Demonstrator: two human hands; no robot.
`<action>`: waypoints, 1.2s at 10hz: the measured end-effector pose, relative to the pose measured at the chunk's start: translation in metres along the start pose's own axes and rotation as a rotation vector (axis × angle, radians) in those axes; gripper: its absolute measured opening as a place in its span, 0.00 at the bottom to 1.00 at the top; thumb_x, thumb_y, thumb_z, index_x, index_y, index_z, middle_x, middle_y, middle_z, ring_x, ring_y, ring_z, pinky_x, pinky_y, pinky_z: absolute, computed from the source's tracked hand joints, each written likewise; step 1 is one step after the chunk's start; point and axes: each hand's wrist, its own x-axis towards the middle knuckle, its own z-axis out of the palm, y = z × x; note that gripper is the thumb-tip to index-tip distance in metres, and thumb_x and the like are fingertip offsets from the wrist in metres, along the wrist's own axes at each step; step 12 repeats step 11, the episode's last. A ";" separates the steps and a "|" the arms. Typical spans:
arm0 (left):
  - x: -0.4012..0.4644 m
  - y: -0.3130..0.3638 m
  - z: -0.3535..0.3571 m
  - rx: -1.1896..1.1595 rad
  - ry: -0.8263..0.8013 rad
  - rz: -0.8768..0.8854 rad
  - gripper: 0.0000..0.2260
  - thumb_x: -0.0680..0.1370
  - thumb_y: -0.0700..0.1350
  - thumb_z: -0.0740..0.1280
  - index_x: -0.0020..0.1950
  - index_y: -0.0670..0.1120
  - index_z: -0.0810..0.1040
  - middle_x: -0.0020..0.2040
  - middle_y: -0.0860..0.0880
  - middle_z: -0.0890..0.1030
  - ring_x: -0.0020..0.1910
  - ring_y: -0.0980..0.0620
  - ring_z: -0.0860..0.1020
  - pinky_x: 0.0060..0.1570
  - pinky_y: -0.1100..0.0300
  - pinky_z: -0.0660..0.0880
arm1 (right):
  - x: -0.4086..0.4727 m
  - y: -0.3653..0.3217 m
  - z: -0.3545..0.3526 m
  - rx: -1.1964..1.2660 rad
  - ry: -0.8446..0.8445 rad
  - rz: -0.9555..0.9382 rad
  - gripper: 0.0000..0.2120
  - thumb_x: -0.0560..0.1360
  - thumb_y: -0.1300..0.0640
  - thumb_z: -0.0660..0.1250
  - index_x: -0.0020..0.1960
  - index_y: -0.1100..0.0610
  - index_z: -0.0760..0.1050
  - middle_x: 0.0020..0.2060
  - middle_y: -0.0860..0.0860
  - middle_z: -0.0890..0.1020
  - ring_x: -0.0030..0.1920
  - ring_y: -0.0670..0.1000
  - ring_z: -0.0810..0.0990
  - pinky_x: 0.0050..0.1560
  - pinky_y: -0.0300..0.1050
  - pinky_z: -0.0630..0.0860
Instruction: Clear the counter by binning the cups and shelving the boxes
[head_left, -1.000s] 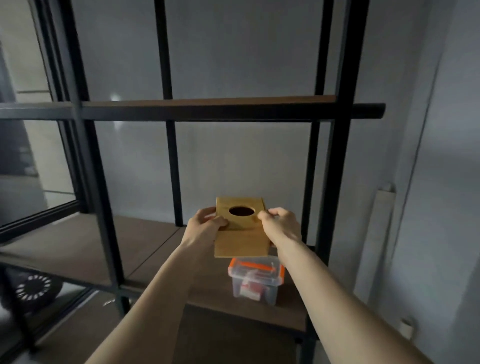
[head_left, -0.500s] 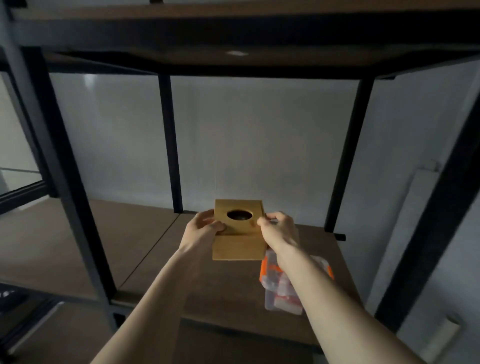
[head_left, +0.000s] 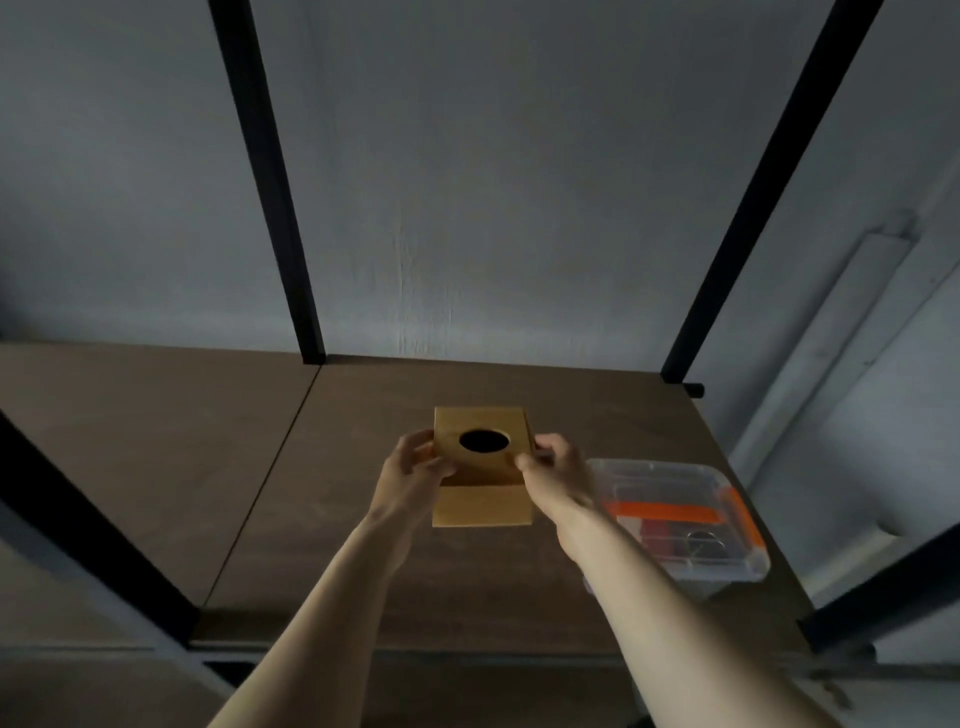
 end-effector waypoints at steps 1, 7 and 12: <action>0.015 -0.021 0.005 0.009 -0.016 -0.050 0.23 0.79 0.39 0.66 0.73 0.51 0.71 0.63 0.48 0.80 0.59 0.47 0.79 0.61 0.47 0.77 | 0.012 0.020 0.010 -0.038 -0.032 0.059 0.19 0.80 0.54 0.64 0.71 0.51 0.69 0.66 0.52 0.76 0.60 0.53 0.75 0.58 0.51 0.75; 0.043 -0.100 0.020 0.109 -0.150 -0.201 0.29 0.79 0.34 0.62 0.79 0.49 0.62 0.70 0.48 0.76 0.64 0.48 0.77 0.60 0.51 0.77 | 0.032 0.092 0.039 -0.140 -0.124 0.214 0.29 0.82 0.57 0.62 0.80 0.53 0.58 0.75 0.56 0.69 0.71 0.58 0.72 0.56 0.45 0.71; 0.024 -0.117 0.016 0.363 -0.071 -0.054 0.27 0.79 0.46 0.65 0.78 0.52 0.64 0.70 0.47 0.77 0.66 0.46 0.77 0.63 0.48 0.76 | 0.009 0.104 0.039 -0.419 -0.100 0.018 0.30 0.78 0.46 0.66 0.77 0.52 0.62 0.70 0.53 0.75 0.70 0.57 0.75 0.69 0.57 0.74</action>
